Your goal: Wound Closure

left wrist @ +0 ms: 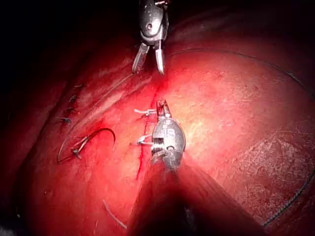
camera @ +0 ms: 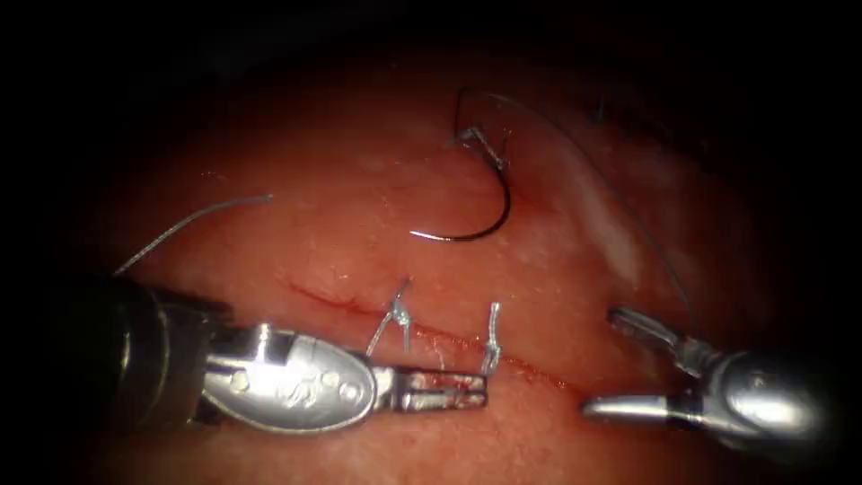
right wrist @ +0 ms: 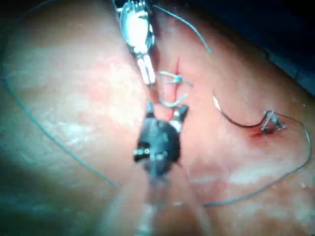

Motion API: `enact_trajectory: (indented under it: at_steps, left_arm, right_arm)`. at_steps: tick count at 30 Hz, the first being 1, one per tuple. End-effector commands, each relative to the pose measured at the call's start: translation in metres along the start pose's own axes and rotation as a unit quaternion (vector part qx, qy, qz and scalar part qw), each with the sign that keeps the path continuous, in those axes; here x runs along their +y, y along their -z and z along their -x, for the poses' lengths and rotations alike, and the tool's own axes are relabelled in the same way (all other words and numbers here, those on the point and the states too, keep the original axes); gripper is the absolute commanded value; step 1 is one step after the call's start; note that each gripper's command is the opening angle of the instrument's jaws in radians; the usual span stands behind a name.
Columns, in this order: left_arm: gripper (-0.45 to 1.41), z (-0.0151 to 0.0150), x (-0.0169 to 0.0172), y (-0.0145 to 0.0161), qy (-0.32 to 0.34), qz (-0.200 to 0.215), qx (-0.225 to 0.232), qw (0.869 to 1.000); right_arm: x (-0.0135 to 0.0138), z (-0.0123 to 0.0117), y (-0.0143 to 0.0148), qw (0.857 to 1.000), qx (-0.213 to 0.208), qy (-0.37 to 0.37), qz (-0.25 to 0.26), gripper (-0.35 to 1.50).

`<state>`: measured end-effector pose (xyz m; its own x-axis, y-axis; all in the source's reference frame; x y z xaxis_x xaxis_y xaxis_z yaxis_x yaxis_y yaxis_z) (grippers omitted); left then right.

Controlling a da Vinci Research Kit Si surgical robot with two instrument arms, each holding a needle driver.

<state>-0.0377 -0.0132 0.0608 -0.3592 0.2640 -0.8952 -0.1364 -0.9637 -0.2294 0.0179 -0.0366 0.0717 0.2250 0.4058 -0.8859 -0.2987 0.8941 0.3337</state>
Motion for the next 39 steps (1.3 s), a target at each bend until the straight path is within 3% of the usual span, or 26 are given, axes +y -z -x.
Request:
enact_trajectory:
  at_steps: [1, 10, 19, 23, 39]
  left_arm:
    - [-0.45, 0.0004, -0.0004, -0.0007, 0.001, -0.001, 0.002, 1.000]
    - [-0.45, 0.0004, -0.0034, -0.0011, 0.005, -0.006, 0.005, 1.000]
    - [-0.45, 0.0014, -0.0048, -0.0008, 0.005, -0.006, 0.007, 1.000]
    - [-0.45, 0.0014, -0.0049, -0.0009, 0.005, -0.007, 0.006, 1.000]
    - [-0.45, 0.0004, -0.0047, -0.0002, 0.006, -0.006, 0.009, 1.000]
  right_arm:
    - [-0.0004, 0.0002, -0.0017, 1.000, 0.004, 0.026, 0.001, 1.38]
    - [-0.0024, 0.0006, -0.0064, 0.995, 0.011, 0.098, -0.012, 1.38]
    - [-0.0017, 0.0029, -0.0081, 0.994, -0.013, 0.106, -0.001, 1.36]
    - [-0.0010, 0.0039, -0.0085, 0.998, -0.025, 0.062, -0.001, 1.31]
    - [-0.0022, 0.0042, -0.0117, 0.998, -0.050, 0.047, -0.004, 1.31]
